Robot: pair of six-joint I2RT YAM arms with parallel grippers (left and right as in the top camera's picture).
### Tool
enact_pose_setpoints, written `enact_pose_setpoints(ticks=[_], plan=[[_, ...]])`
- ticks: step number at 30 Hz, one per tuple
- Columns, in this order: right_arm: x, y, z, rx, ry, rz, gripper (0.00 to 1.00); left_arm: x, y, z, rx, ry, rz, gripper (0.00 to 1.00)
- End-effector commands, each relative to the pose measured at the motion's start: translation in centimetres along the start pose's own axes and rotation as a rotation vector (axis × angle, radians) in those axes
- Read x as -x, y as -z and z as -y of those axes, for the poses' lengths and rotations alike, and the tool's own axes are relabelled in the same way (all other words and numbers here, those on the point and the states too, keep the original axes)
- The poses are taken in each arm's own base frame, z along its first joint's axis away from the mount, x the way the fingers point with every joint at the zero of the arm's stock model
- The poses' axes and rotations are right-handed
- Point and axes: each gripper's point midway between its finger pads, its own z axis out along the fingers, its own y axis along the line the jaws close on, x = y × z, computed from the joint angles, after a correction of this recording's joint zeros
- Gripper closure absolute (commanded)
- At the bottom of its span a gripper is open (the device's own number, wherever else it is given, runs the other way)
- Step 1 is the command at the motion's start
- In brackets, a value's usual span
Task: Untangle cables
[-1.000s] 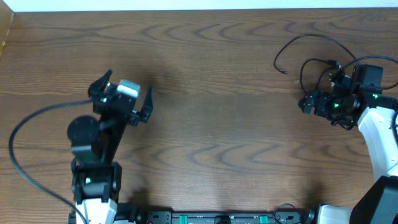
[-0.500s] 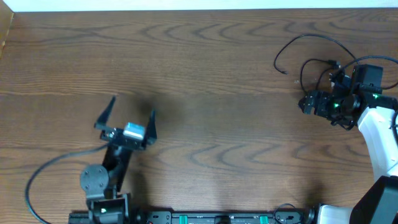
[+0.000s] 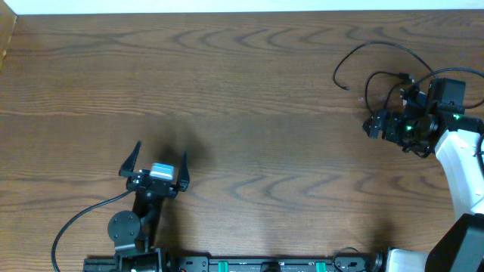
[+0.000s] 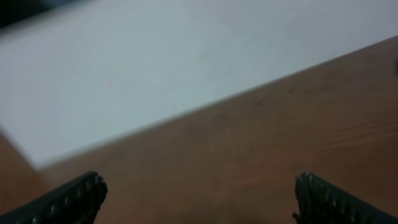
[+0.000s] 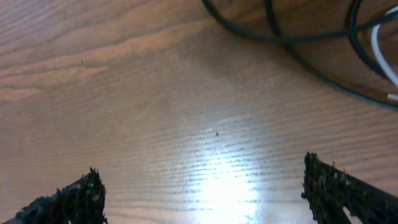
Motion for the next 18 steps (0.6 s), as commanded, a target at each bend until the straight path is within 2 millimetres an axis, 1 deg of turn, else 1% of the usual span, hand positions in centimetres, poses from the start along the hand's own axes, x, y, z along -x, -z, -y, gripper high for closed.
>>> enact_pose_setpoints(ticks=[1, 6, 12, 18], plan=[[0.1, 0.0, -0.3, 0.01, -0.006, -0.001, 0.01, -1.6, 0.6, -1.9, 0.128, 0.173, -0.063, 0.02], [0.1, 0.0, -0.3, 0.01, -0.005, -0.001, 0.01, -4.2, 1.1, -1.8, 0.156, 0.247, -0.165, 0.03], [0.1, 0.0, -0.3, 0.01, -0.005, -0.001, 0.01, -4.7, 1.3, -2.7, 0.219, 0.274, -0.181, 0.03], [0.1, 0.0, -0.3, 0.01, -0.005, -0.001, 0.01, -4.7, 1.3, -2.8, 0.222, 0.286, -0.18, 0.02]])
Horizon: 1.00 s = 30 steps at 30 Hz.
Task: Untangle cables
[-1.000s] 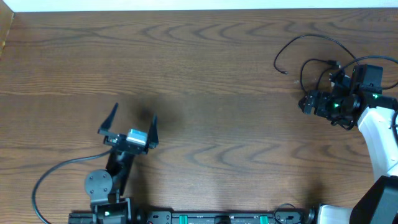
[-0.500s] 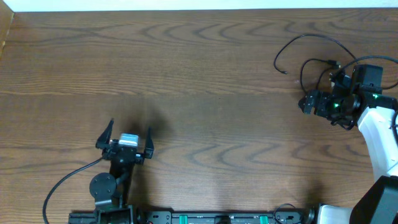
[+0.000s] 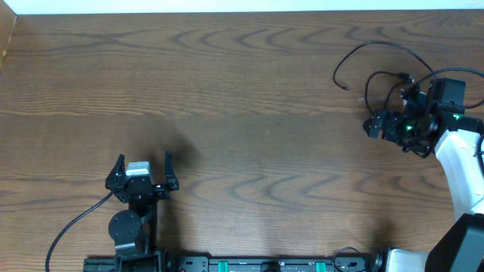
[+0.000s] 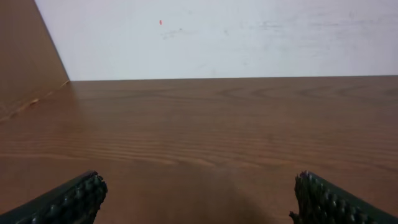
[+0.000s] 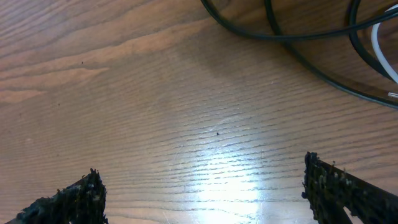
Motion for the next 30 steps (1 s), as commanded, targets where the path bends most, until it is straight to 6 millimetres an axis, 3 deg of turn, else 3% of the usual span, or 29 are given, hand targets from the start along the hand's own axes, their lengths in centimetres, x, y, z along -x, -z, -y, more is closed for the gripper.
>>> enact_pose_setpoints(ticks=[1, 30], plan=[[0.13, -0.04, -0.26, 0.01, -0.002, -0.001, 0.01, -1.6, -0.05, -0.26, 0.017, 0.026, -0.049, 0.02], [0.13, -0.04, -0.27, 0.01, -0.002, -0.002, 0.01, -1.66, -0.05, -0.68, 0.041, 0.024, -0.051, 0.02]])
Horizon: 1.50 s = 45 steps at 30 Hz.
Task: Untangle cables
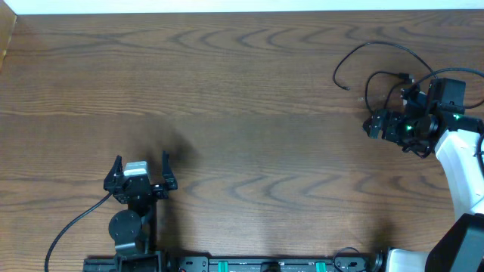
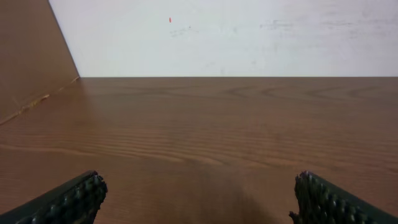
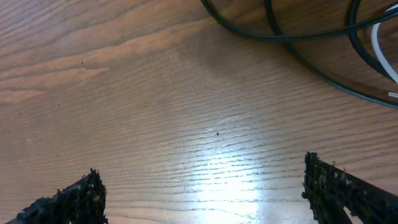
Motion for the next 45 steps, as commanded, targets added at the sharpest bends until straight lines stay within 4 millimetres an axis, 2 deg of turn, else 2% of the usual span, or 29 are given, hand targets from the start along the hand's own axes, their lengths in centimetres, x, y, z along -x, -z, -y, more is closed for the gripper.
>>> enact_pose_setpoints(ticks=[1, 19, 22, 28, 33, 38, 45], plan=[[0.1, 0.0, -0.3, 0.009, -0.002, -0.002, 0.01, -1.6, -0.1, 0.0, 0.004, 0.017, -0.046, 0.03], [0.1, 0.0, -0.2, 0.009, -0.001, -0.001, 0.01, -1.6, -0.1, 0.0, 0.004, 0.017, -0.046, 0.03], [0.7, 0.5, -0.1, -0.01, 0.01, 0.035, 0.01, -1.6, -0.1, 0.0, 0.004, 0.017, -0.046, 0.02], [1.6, 2.5, -1.4, 0.011, 0.094, 0.241, 0.01, -1.6, -0.1, 0.0, 0.004, 0.017, -0.046, 0.02], [0.2, 3.6, -1.9, 0.039, 0.158, 0.433, 0.01, -1.6, -0.1, 0.0, 0.004, 0.017, -0.046, 0.03], [-2.6, 3.8, -2.0, 0.076, 0.206, 0.589, 0.01, -1.6, -0.1, 0.0, 0.004, 0.017, -0.046, 0.02], [-5.5, 4.6, -1.8, 0.1, 0.268, 0.8, 0.01, -1.6, -0.1, 0.0, 0.004, 0.017, -0.046, 0.02]])
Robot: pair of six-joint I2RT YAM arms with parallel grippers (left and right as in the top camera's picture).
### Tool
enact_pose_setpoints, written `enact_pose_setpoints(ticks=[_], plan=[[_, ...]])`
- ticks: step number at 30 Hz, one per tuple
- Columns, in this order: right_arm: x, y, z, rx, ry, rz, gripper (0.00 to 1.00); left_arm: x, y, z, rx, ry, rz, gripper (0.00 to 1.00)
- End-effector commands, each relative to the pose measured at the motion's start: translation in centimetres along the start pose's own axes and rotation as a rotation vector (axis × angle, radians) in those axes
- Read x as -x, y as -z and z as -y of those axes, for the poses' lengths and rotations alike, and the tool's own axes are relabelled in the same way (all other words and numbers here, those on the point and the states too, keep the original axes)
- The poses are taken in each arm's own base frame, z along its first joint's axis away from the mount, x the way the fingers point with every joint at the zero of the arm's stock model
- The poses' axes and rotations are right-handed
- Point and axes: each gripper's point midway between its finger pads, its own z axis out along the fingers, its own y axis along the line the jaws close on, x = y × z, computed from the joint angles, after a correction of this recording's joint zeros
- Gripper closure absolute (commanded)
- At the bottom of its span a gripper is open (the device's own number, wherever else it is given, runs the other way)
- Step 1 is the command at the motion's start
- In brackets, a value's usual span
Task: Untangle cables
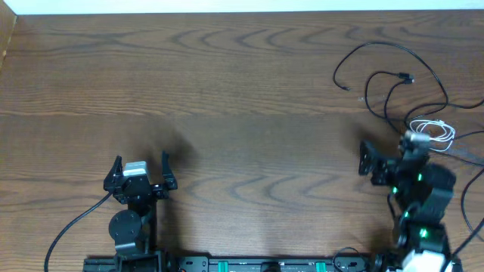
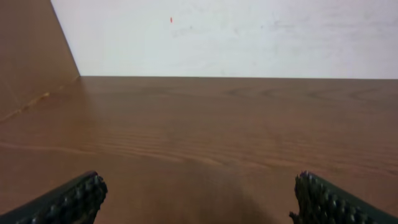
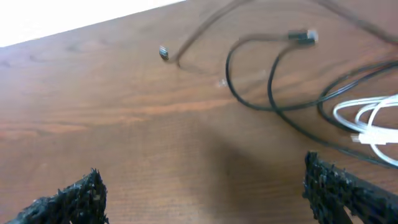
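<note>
A thin black cable (image 1: 384, 74) lies in loose loops at the table's far right, its plug ends (image 3: 303, 37) apart. A coiled white cable (image 1: 432, 129) lies just beside it, and in the right wrist view the white cable (image 3: 367, 116) touches the black loops (image 3: 250, 74). My right gripper (image 1: 387, 151) is open and empty, short of the cables on their near side, with bare wood between its fingers (image 3: 346, 191). My left gripper (image 1: 141, 162) is open and empty at the near left, far from both cables.
The wooden table (image 1: 242, 98) ends at a white wall (image 2: 224, 37) along the far side. A brown panel (image 2: 28, 56) stands at the far left corner. The arms' base rail (image 1: 249, 264) runs along the near edge.
My right arm has drawn back from over the cables to the near right of the table, still open. The white cable now shows uncovered. The left arm has not moved.
My left gripper stood open and angled at the near left, then sat straight a little further left and stayed there. My right gripper hovered open low over the black cable through all earlier moments, and now sits withdrawn with nothing in it.
</note>
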Motion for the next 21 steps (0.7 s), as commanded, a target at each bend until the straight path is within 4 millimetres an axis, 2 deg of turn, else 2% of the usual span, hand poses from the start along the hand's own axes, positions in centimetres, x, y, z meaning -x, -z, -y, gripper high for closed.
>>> enact_pose_setpoints(ticks=[1, 7, 9, 16, 21], plan=[[-0.6, 1.0, -0.5, 0.022, 0.025, 0.088, 0.01, -1.5, -0.1, 0.0, 0.0, 0.004, -0.045, 0.02], [-1.7, 2.1, -0.7, 0.028, 0.052, 0.176, 0.01, -1.5, -0.1, 0.0, 0.0, 0.004, -0.045, 0.02], [-0.3, 2.7, -0.8, 0.022, 0.077, 0.241, 0.01, -1.5, -0.1, 0.0, 0.0, 0.004, -0.045, 0.02], [2.3, 4.5, -1.5, 0.03, 0.118, 0.382, 0.01, -1.5, -0.1, 0.0, 0.0, 0.004, -0.045, 0.02], [2.2, 4.4, -1.2, 0.009, 0.139, 0.377, 0.01, -1.5, -0.1, 0.0, 0.0, 0.004, -0.045, 0.02]])
